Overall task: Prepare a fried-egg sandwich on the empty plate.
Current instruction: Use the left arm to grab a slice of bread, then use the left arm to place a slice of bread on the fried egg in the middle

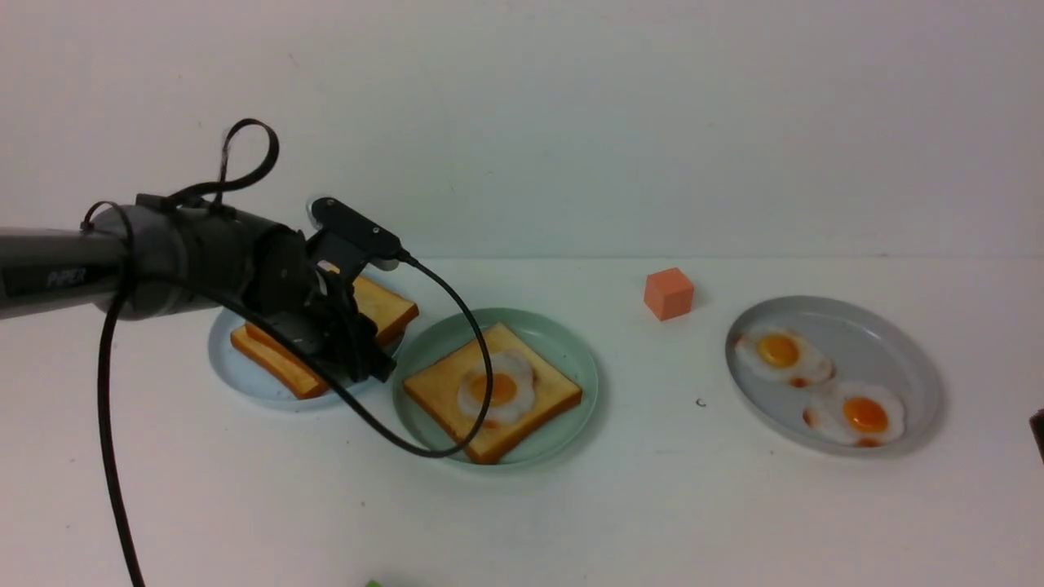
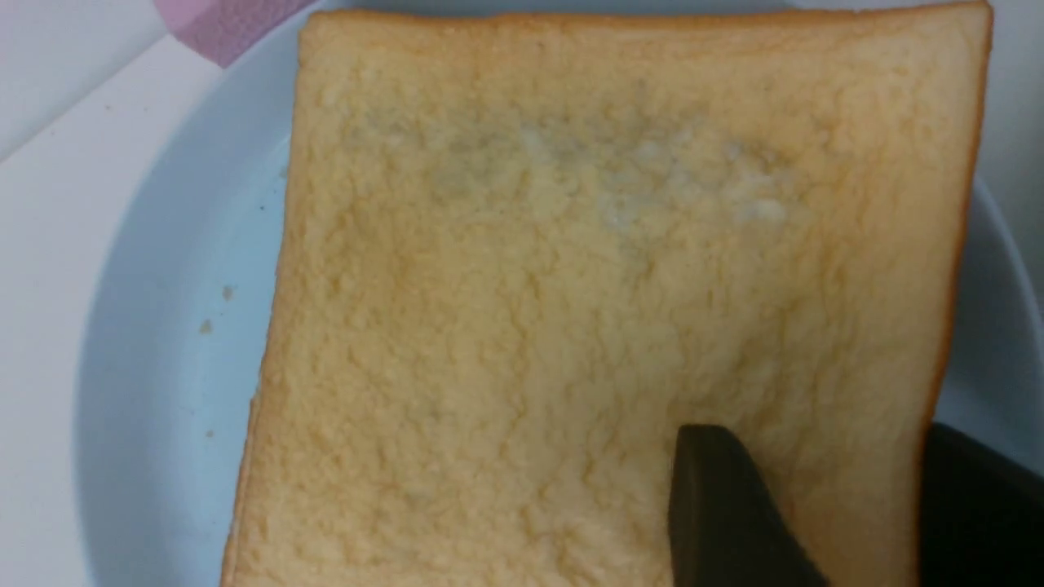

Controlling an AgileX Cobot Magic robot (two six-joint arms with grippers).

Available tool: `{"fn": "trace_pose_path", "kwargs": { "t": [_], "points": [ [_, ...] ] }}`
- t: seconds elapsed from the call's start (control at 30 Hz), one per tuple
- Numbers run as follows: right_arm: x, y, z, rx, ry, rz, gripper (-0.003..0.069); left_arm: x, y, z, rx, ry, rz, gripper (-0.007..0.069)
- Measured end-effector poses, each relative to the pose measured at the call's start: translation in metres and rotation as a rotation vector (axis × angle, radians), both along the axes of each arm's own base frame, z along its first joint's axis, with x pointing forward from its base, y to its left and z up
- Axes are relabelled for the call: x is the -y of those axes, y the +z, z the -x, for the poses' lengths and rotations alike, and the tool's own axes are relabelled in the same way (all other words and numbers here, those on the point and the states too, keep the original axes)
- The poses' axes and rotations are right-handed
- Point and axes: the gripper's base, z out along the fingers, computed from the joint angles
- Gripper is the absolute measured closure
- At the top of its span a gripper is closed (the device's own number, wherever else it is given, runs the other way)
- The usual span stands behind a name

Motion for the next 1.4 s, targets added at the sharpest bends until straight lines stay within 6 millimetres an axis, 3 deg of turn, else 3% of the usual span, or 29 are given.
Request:
{"fn": "trace_pose_path", "kwargs": {
  "t": [0.1, 0.13, 0.2, 0.33, 0.67, 0.83, 0.87, 0.9, 1.0, 1.13, 1.4],
  "points": [
    [0.004, 0.001, 0.004, 0.0, -0.001, -0.001, 0.0638, 0.0, 0.0, 0.0, -0.001, -0.001, 0.001, 0.0505],
    [0.004, 0.001, 0.004, 0.0, -0.001, -0.001, 0.0638, 0.001, 0.001, 0.0, 0.0, -0.001, 0.001, 0.0505],
    [0.006, 0.002, 0.007, 0.006, -0.002, -0.007, 0.0636, 0.0, 0.003, 0.0, 0.001, -0.001, 0.001, 0.0584],
    [0.009, 0.003, 0.009, 0.016, -0.002, -0.013, 0.0634, -0.001, 0.017, 0.005, -0.004, 0.005, -0.003, 0.0591],
    [0.017, 0.006, 0.013, 0.061, -0.016, -0.005, 0.0628, -0.004, 0.086, 0.028, 0.083, 0.036, 0.071, 0.0591],
    [0.018, 0.007, 0.013, 0.07, -0.022, 0.004, 0.0628, 0.015, 0.105, 0.043, 0.099, -0.018, 0.079, 0.0591],
    [0.018, 0.007, 0.013, 0.071, -0.023, 0.005, 0.0628, 0.033, 0.109, 0.051, 0.102, -0.065, 0.088, 0.0591],
    [0.018, 0.007, 0.012, 0.073, -0.023, 0.006, 0.0628, 0.035, 0.109, 0.052, 0.101, -0.072, 0.089, 0.0591],
    [0.02, 0.007, 0.011, 0.088, -0.037, 0.031, 0.0627, 0.082, 0.104, 0.072, 0.074, -0.195, 0.098, 0.0591],
    [0.023, 0.006, 0.01, 0.091, -0.051, 0.062, 0.0627, 0.109, 0.088, 0.083, 0.016, -0.266, 0.079, 0.0591],
    [0.024, 0.005, 0.011, 0.084, -0.055, 0.073, 0.0627, 0.12, 0.065, 0.083, -0.034, -0.294, 0.041, 0.0591]
  ]
}}
